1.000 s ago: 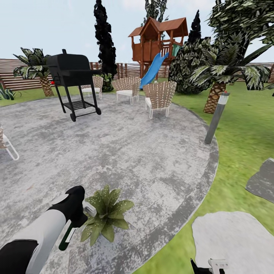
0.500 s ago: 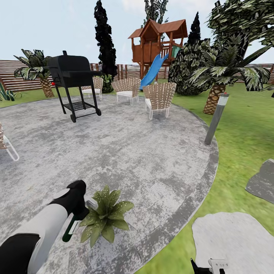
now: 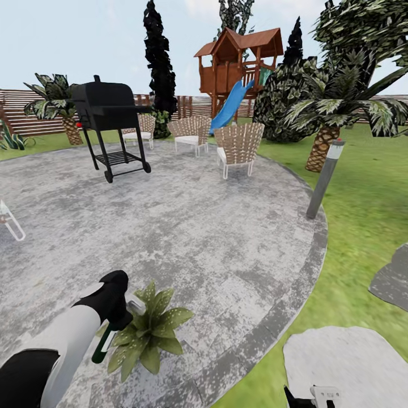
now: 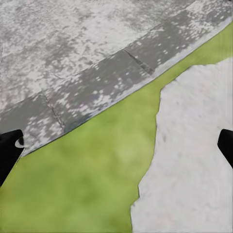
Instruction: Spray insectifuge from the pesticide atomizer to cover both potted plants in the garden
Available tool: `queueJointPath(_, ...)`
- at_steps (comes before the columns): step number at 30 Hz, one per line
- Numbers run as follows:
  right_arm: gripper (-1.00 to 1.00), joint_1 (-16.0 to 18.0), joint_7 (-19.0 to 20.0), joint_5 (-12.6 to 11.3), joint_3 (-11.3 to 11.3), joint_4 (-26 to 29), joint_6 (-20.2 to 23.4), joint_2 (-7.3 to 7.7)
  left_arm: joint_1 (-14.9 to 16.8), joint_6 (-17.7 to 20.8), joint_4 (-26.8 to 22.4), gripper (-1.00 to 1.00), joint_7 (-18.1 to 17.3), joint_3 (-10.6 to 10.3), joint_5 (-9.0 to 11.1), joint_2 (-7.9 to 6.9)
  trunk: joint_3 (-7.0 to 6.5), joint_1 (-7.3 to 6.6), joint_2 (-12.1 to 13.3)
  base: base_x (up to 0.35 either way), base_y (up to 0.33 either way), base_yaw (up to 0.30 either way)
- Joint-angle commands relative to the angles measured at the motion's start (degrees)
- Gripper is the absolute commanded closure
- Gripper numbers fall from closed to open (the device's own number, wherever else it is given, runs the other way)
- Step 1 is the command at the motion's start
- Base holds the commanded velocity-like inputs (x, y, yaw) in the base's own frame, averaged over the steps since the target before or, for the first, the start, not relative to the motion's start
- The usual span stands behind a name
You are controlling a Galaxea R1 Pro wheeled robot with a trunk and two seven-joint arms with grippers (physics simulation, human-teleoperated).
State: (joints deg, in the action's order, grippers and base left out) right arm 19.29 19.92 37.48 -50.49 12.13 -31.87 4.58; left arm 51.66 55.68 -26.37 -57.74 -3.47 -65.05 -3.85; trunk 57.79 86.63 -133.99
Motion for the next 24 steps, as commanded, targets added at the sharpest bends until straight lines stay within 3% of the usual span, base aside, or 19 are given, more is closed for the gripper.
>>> queueJointPath(1,-1.0,0.0,0.5,0.1,-0.5,0.0,-0.1,-0.01,0.0,0.2,0.0,1.0,-0.5,-0.4,-0.3,-0.08,0.05,-0.01,0.0,0.002,-0.013,0.249)
queueJointPath(4,-1.0,0.0,0.5,0.1,-0.5,0.0,-0.1,-0.05,0.1,0.2,0.0,1.0,-0.9,-0.4,-0.3,-0.1,0.05,-0.01,0.0,0.001,-0.003,0.268)
queueJointPath(7,-1.0,0.0,0.5,0.1,-0.5,0.0,-0.1,-0.03,0.4,0.1,0.1,1.0,-4.0,-1.2,-0.4,-0.1,0.05,-0.01,0.0,0.0,0.0,0.175)
queueJointPath(8,-1.0,0.0,0.5,0.1,-0.5,0.0,-0.1,-0.02,0.5,0.1,0.0,1.0,-6.2,-2.6,-0.9,-0.09,0.05,-0.01,0.0,0.0,0.0,0.056)
queueJointPath(10,-1.0,0.0,0.5,0.1,-0.5,0.0,-0.1,-0.01,0.6,0.2,-0.4,1.0,-11.0,-7.5,-2.5,-0.03,0.05,-0.01,0.0,0.0,0.0,0.017)
queueJointPath(12,-1.0,0.0,0.5,0.1,-0.5,0.0,-0.1,-0.01,0.6,0.2,-0.6,1.0,-12.6,-10.1,-3.4,-0.02,0.05,-0.01,0.0,0.0,0.0,0.006)
queueJointPath(14,-1.0,0.0,0.5,0.1,-0.5,0.0,-0.1,-0.04,0.7,0.2,-0.8,1.0,-13.2,-11.1,-3.7,-0.02,0.05,-0.01,0.0,0.0,0.0,0.002)
queueJointPath(24,-1.0,0.0,0.5,0.1,-0.5,0.0,-0.1,-0.02,0.8,0.3,-0.9,1.0,-13.4,-11.5,-4.0,-0.75,0.05,-0.01,0.0,0.081,-0.037,0.0)
